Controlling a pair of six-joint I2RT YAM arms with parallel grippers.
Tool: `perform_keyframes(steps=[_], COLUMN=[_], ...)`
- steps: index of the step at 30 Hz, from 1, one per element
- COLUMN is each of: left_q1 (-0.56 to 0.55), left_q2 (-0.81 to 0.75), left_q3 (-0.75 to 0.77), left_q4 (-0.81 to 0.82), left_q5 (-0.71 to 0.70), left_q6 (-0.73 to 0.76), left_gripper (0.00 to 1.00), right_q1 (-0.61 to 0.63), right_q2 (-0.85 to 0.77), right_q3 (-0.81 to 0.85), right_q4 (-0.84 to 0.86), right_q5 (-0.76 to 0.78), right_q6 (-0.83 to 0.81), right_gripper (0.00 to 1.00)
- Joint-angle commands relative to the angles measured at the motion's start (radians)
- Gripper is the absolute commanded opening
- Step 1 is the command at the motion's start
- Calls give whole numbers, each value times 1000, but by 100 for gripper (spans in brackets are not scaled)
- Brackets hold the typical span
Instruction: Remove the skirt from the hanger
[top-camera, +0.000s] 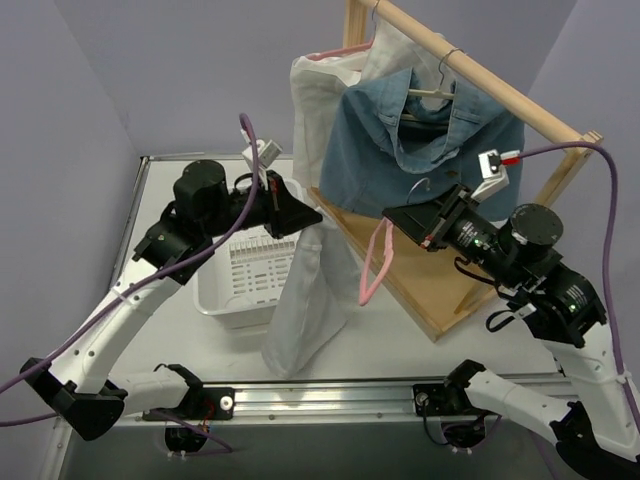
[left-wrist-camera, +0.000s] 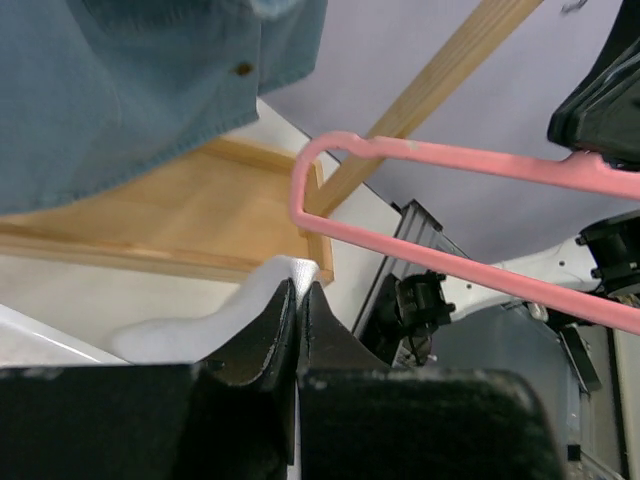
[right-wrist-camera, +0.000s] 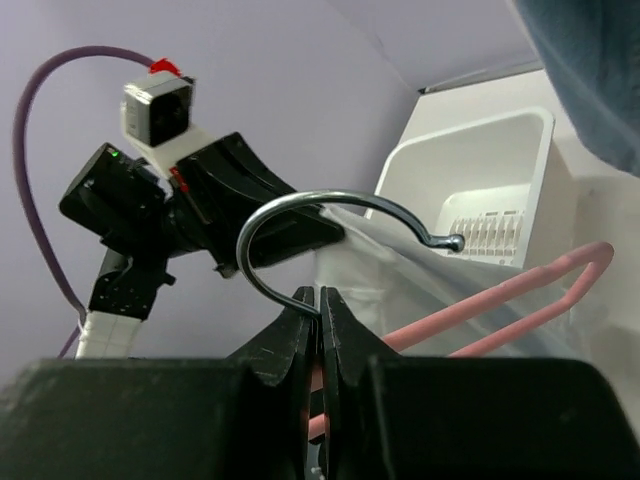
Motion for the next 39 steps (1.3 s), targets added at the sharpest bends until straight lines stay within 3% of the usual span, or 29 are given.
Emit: perform_keyframes(steps=[1,5,12,26,39], left_q1=[55,126,247,281,282], left_q2=[-21,2,51,139,101], left_q3=[184,359,488,701,754], left_q4=[-21,-81,-112,-236,-232], left_q5=[-29,-59,-129,-293,-353], left_q6=[63,102,129,303,344], left_gripper=[2,2,2,2,2], right_q1=[-6,-6,-6,-6,-6], right_q2=[-42,-63,-74,-53,-68], right_q3=[60,34,11,3,-44], right_q4=[-71,-105,-131,-142,-114], right_q5=[90,136,158,170,153], right_q6=[-57,-66,-73,-100,-69], right_gripper=[0,0,0,0,0])
